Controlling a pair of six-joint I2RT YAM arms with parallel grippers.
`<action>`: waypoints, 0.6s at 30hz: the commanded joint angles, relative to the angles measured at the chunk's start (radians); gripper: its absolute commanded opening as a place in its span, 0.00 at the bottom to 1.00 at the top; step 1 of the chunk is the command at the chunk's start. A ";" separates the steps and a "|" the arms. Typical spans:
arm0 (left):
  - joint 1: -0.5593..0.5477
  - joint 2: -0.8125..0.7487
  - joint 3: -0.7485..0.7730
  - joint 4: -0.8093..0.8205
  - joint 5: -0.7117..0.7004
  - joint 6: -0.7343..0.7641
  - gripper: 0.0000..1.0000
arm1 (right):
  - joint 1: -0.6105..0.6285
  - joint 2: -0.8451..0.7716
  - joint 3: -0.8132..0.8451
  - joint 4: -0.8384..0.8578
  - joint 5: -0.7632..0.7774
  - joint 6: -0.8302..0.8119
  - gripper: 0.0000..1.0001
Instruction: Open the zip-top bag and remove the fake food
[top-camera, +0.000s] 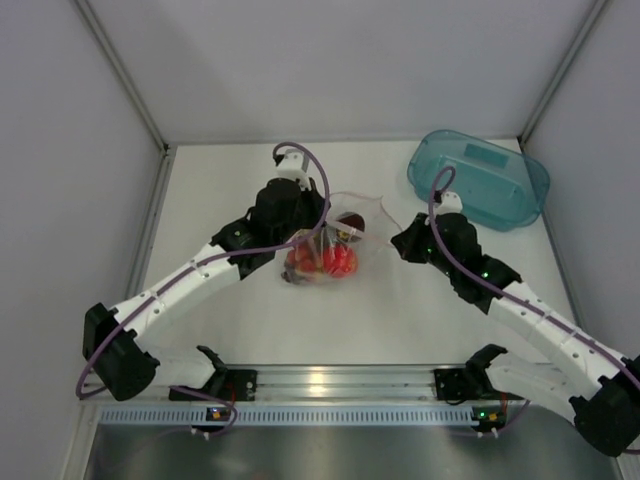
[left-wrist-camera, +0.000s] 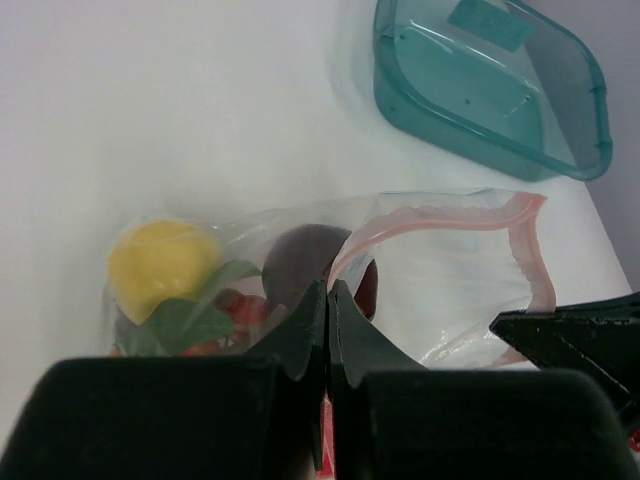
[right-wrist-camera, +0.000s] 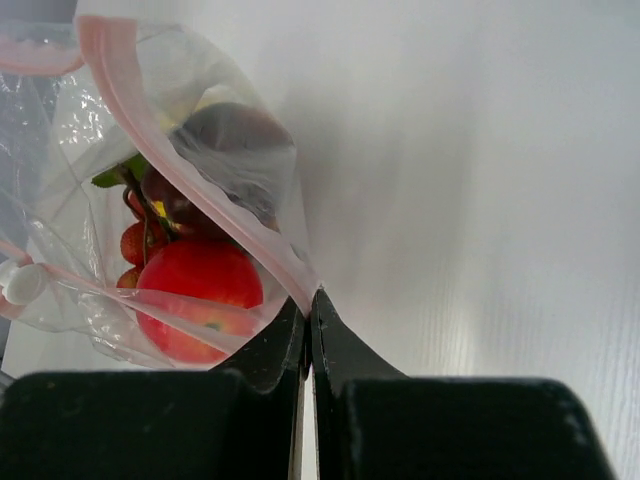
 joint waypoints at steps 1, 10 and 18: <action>0.025 -0.059 0.093 0.041 -0.100 0.105 0.00 | -0.094 -0.053 -0.050 -0.189 0.058 -0.115 0.00; -0.066 -0.018 0.145 0.041 -0.059 0.094 0.00 | -0.104 -0.077 0.074 -0.216 -0.089 -0.144 0.12; -0.174 0.047 0.193 0.039 -0.157 0.086 0.00 | -0.104 -0.082 0.240 -0.287 -0.121 -0.150 0.26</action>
